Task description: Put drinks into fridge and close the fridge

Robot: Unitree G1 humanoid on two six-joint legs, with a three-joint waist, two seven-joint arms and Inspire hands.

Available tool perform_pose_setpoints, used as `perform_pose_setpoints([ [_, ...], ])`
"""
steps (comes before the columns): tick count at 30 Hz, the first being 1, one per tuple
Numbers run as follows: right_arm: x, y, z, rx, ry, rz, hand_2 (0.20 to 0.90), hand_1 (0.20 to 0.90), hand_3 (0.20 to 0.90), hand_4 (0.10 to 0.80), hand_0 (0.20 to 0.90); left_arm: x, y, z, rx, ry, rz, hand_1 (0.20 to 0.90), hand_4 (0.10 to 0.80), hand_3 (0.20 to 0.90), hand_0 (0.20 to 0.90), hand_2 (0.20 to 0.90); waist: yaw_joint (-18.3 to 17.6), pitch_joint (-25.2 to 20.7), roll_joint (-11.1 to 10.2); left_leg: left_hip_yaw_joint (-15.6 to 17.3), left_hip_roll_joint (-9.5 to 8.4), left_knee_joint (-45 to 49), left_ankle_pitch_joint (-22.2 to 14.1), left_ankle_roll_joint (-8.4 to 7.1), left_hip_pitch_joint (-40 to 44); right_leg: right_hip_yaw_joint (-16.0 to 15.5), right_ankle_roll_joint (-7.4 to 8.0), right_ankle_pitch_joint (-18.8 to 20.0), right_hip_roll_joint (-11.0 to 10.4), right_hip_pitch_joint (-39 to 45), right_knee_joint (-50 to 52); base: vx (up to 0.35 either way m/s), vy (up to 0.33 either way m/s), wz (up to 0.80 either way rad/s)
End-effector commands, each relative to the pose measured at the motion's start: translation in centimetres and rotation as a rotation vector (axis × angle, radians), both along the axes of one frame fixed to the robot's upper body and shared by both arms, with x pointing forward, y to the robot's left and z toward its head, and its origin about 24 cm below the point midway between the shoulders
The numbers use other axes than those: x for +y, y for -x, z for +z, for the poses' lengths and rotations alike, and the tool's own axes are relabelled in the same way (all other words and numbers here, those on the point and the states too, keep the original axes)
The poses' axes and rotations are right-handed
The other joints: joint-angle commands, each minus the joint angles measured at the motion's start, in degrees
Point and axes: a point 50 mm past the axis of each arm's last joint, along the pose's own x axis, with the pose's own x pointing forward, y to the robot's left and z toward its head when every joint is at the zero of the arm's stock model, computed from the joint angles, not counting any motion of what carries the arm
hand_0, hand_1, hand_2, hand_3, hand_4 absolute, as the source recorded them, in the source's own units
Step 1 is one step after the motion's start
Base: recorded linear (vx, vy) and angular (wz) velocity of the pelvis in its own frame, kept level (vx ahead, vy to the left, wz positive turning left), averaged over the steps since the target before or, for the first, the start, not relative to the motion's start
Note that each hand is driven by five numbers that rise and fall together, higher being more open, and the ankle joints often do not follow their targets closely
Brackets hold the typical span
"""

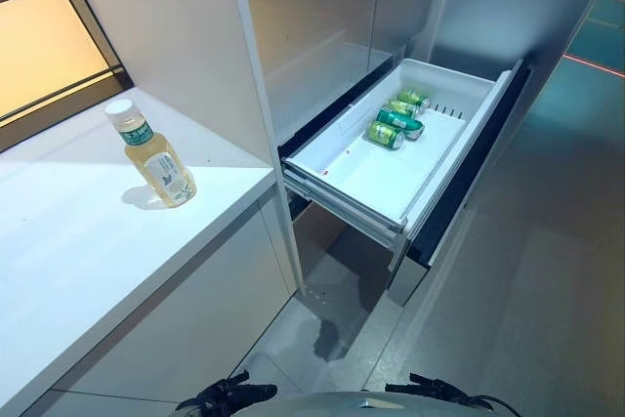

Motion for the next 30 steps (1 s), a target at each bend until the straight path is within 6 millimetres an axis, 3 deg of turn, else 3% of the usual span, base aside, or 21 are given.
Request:
perform_pose_setpoints([
  [1, -0.2, -0.5, 0.1, 0.015, -0.004, 0.036, 0.9, 0.9, 0.9, 0.8, 0.9, -0.7, -1.6, 0.3, -0.074, 0.03, -0.043, 0.9, 0.8, 0.9, 0.9, 0.9, 0.2, 0.13, -0.71, 2.98, -2.4, 3.52, -5.12, 1.77, -2.74, -3.0, 3.32, -7.53, -1.48, -0.98, 7.55, 0.0, 0.0, 0.0],
  [11, 0.0, -0.4, 0.1, 0.013, -0.018, 0.041, 0.9, 0.9, 0.9, 0.8, 0.9, 0.1, -2.2, 0.5, -0.107, -0.107, -0.089, 0.9, 0.8, 0.9, 0.9, 0.9, 0.16, 0.59, -1.07, 3.01, -2.42, 3.65, -5.21, 1.9, -2.78, -2.7, 3.25, -7.58, -1.27, -1.15, 7.76, 0.0, 0.0, 0.0],
  [15, 0.0, -0.6, 0.1, 0.015, -0.013, 0.06, 0.9, 0.9, 0.9, 0.8, 0.9, 0.5, -3.3, 0.9, -0.129, -0.283, -0.434, 0.9, 0.8, 0.9, 0.9, 0.9, -0.4, 0.65, -0.75, 3.46, -2.17, 3.54, -5.11, 1.73, -2.78, -2.42, 3.26, -7.65, -1.12, -1.42, 7.89, 0.0, 0.0, 0.0],
  [18, -0.5, -1.0, 0.3, 0.016, 0.004, 0.087, 0.9, 0.9, 0.9, 0.8, 0.9, 0.5, -4.8, 1.5, -0.13, -0.306, -0.68, 0.9, 0.8, 0.9, 0.9, 0.9, -1.15, 0.74, -0.11, 3.81, -1.95, 3.33, -4.95, 1.59, -2.84, -1.88, 3.38, -7.73, -0.99, -1.83, 8.01, -0.005, 0.045, -0.02],
  [22, -1.3, -2.1, 0.9, 0.004, 0.024, 0.103, 0.9, 0.9, 0.9, 0.8, 0.9, -0.7, -8.2, 3.5, -0.211, -0.068, -0.813, 0.9, 0.8, 0.9, 0.9, 0.9, -2.01, 1.16, 0.79, 3.99, -1.89, 3.12, -4.69, 1.41, -2.97, -1.2, 3.63, -7.67, -0.98, -2.34, 8.16, -0.019, 0.055, -0.1],
  [24, -1.8, -2.4, 1.1, -0.001, 0.032, 0.105, 0.9, 0.9, 0.9, 0.8, 0.9, -1.5, -10.0, 5.5, -0.279, 0.16, -0.834, 0.9, 0.8, 0.9, 0.9, 0.9, -2.2, 1.35, 1.29, 4.17, -1.81, 2.95, -4.53, 1.35, -3.13, -1.0, 3.83, -7.48, -1.03, -2.63, 8.13, -0.031, 0.04, -0.03],
  [30, -2.6, -1.6, 1.1, 0.011, 0.043, 0.097, 0.9, 0.9, 0.9, 0.8, 0.9, -2.1, -13.3, 11.0, -0.435, 0.499, -0.966, 0.9, 0.8, 0.9, 0.9, 0.9, -2.29, 1.03, 1.88, 4.0, -1.74, 2.15, -4.2, 1.42, -2.94, -0.57, 4.39, -6.85, -1.07, -2.7, 7.86, 0.0, 0.0, 0.0],
])
